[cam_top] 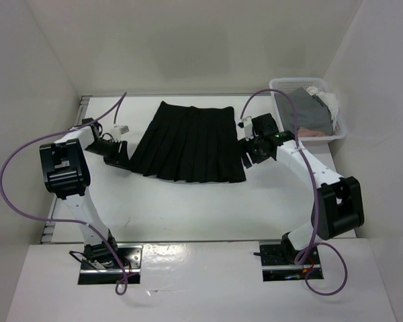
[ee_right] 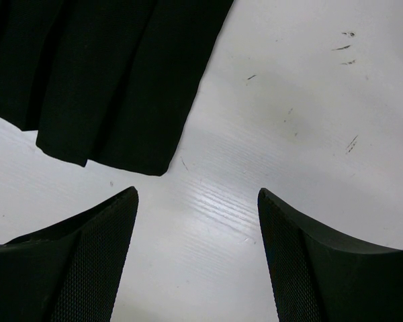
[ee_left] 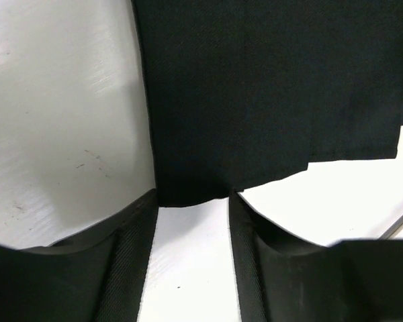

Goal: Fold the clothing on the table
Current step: Flatten the skirt out

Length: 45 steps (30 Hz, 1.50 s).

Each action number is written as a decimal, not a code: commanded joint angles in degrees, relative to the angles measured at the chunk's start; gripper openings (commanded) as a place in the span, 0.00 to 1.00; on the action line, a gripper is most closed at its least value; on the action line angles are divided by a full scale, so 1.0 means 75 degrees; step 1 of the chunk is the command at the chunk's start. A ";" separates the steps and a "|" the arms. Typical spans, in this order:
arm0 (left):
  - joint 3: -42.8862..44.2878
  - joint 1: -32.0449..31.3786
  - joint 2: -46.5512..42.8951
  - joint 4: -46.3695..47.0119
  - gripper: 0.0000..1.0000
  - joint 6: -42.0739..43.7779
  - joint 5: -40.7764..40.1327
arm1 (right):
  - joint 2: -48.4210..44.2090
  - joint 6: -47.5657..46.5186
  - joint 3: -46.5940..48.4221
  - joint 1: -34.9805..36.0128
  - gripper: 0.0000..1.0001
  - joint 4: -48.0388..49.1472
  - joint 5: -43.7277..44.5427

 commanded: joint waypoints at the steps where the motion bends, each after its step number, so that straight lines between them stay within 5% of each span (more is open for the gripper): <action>1: -0.0345 -0.0011 0.0536 -0.0186 0.51 0.0418 -0.1218 | -0.0392 0.0108 -0.0088 -0.0041 0.77 -0.0130 -0.0075; 9: -0.0275 -0.0163 0.0713 -0.0045 0.19 0.0347 -0.1219 | -0.0392 0.0108 -0.0158 -0.0041 0.77 -0.0130 -0.0075; 18: -0.0194 -0.0163 0.0560 0.0026 0.11 0.0277 -0.0880 | -0.0392 0.0108 -0.0229 -0.0041 0.77 -0.0130 -0.0075; 25: -0.0017 -0.0163 -0.0036 -0.0595 0.62 0.0605 -0.0598 | -0.0392 0.0108 -0.0369 -0.0041 0.77 -0.0130 -0.0075; 45: 0.0955 0.0047 0.0314 -0.0595 0.62 0.0604 0.0256 | -0.0533 0.0108 -0.0369 -0.0041 0.77 -0.0059 0.0065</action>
